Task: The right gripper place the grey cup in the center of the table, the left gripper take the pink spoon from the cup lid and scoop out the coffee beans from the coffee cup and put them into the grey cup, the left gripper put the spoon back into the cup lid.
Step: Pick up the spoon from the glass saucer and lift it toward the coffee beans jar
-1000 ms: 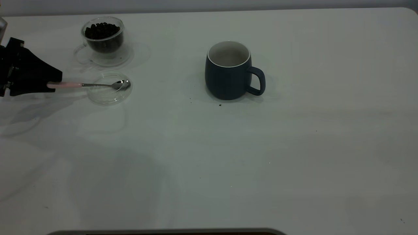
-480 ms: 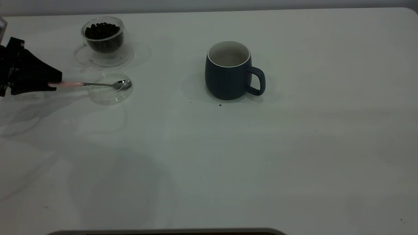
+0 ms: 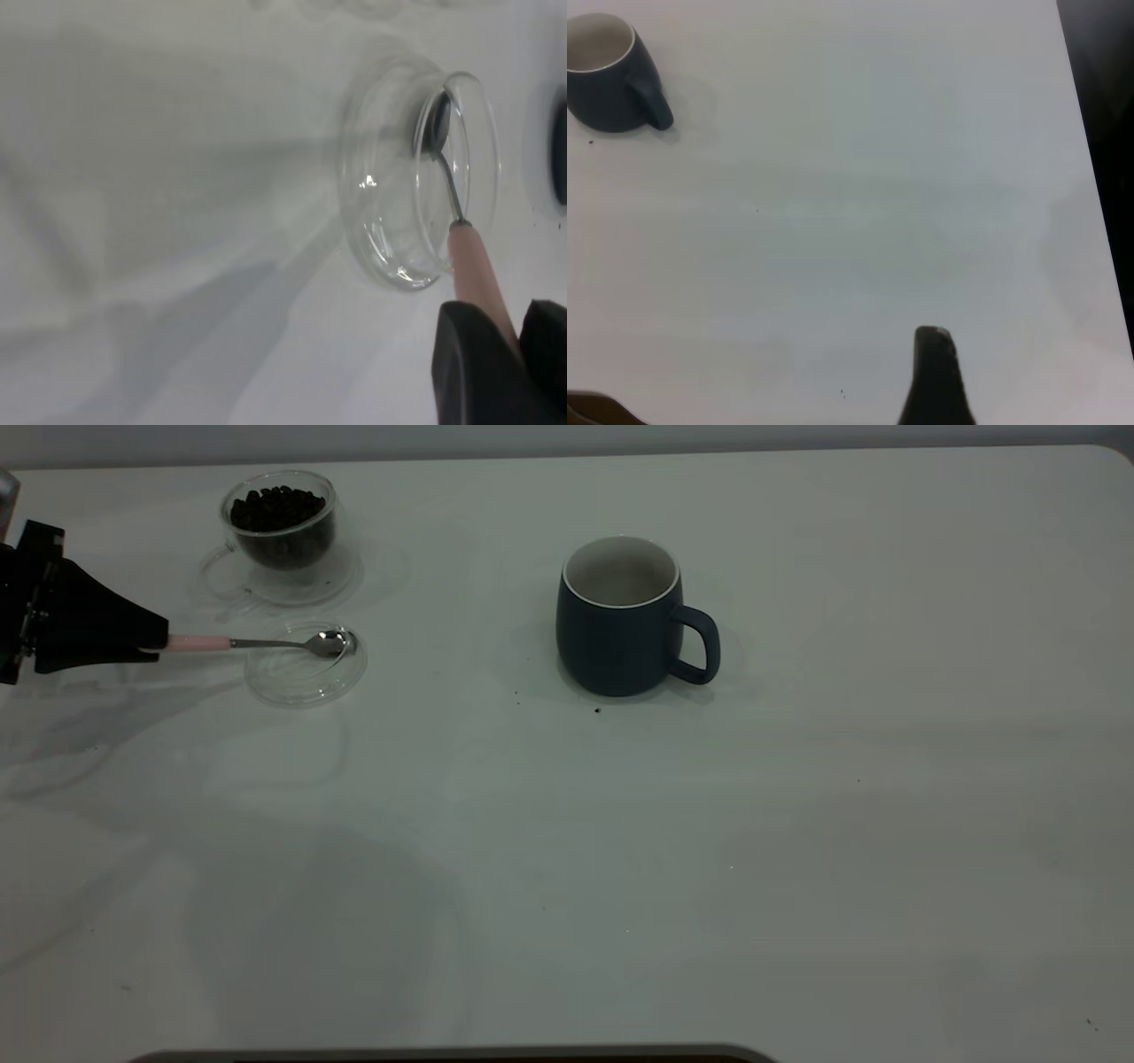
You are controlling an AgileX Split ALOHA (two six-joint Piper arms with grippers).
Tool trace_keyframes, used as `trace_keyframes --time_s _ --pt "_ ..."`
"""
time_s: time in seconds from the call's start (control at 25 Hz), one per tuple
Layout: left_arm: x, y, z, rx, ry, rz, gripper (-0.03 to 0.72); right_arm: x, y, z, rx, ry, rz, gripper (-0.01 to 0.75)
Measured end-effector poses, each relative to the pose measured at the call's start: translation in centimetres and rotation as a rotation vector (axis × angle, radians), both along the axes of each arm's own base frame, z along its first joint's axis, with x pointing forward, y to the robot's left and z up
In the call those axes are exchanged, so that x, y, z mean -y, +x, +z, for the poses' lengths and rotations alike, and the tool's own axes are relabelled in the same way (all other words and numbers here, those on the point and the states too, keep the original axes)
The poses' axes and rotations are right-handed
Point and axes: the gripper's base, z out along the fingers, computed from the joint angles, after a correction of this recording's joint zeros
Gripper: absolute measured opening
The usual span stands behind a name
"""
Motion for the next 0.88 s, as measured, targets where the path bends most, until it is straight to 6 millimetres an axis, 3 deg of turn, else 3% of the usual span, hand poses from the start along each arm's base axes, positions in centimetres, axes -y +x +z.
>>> trace_keyframes --time_s 0.6,0.88 --pt "-0.1 -0.4 3.0 -0.003 0.031 -0.124 0.127 0.0 0.0 0.0 0.0 0.0 0.0 0.59" --pt "-0.1 0.0 5.6 0.034 0.033 -0.139 0.127 0.0 0.0 0.0 0.0 0.0 0.0 0.59"
